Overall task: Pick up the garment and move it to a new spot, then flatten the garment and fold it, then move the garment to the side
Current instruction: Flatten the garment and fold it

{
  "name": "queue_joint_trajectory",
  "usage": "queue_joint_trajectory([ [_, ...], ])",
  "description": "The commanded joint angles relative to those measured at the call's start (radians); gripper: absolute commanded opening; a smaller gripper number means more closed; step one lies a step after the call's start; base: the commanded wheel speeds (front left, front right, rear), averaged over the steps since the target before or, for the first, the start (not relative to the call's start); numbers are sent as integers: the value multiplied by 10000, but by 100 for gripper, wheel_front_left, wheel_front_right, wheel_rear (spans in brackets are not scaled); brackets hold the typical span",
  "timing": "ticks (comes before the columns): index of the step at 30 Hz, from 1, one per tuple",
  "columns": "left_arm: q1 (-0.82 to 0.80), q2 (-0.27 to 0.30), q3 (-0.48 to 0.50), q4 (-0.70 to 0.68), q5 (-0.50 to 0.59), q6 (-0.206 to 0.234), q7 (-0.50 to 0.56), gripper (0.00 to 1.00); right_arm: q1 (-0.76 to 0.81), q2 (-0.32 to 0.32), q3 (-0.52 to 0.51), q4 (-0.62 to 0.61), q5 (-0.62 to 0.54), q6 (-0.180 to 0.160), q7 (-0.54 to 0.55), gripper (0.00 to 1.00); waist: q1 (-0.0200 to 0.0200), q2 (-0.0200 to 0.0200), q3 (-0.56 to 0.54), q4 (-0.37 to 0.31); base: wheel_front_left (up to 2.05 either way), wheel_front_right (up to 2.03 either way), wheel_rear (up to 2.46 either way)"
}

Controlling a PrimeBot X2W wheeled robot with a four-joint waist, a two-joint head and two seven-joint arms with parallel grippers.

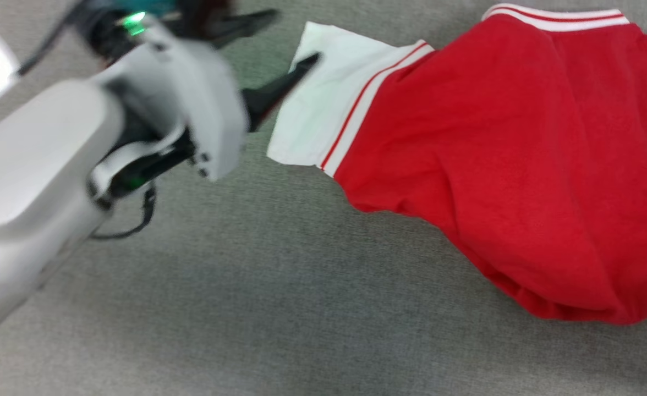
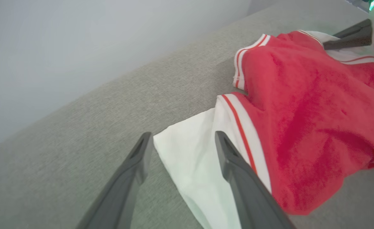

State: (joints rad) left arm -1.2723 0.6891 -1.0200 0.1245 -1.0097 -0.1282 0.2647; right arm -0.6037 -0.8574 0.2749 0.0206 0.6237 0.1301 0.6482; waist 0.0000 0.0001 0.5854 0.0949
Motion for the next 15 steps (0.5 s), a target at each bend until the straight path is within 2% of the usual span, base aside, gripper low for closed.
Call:
queue_joint_trajectory([
  [1, -426, -51, -376, 170, -73, -23, 81, 100, 146, 309, 343, 76, 67, 10, 72, 0, 0, -1, 228, -224, 0, 0, 0],
  [7, -2210, -631, -2239, 1017, -588, -28, 192, 100, 16, 523, 631, -174, 76, 35, 104, 0, 0, -1, 483, -530, 0, 0, 0],
  [11, -2722, -844, -2585, 1397, -516, -29, 576, 100, -60, 650, 781, -324, 61, 36, 125, 0, 0, -1, 622, -685, 0, 0, 0],
  [15, -2473, -944, -2608, 1627, -201, -30, 1222, 100, -117, 731, 962, -386, 45, 45, 74, 0, 0, -1, 699, -797, 0, 0, 0],
])
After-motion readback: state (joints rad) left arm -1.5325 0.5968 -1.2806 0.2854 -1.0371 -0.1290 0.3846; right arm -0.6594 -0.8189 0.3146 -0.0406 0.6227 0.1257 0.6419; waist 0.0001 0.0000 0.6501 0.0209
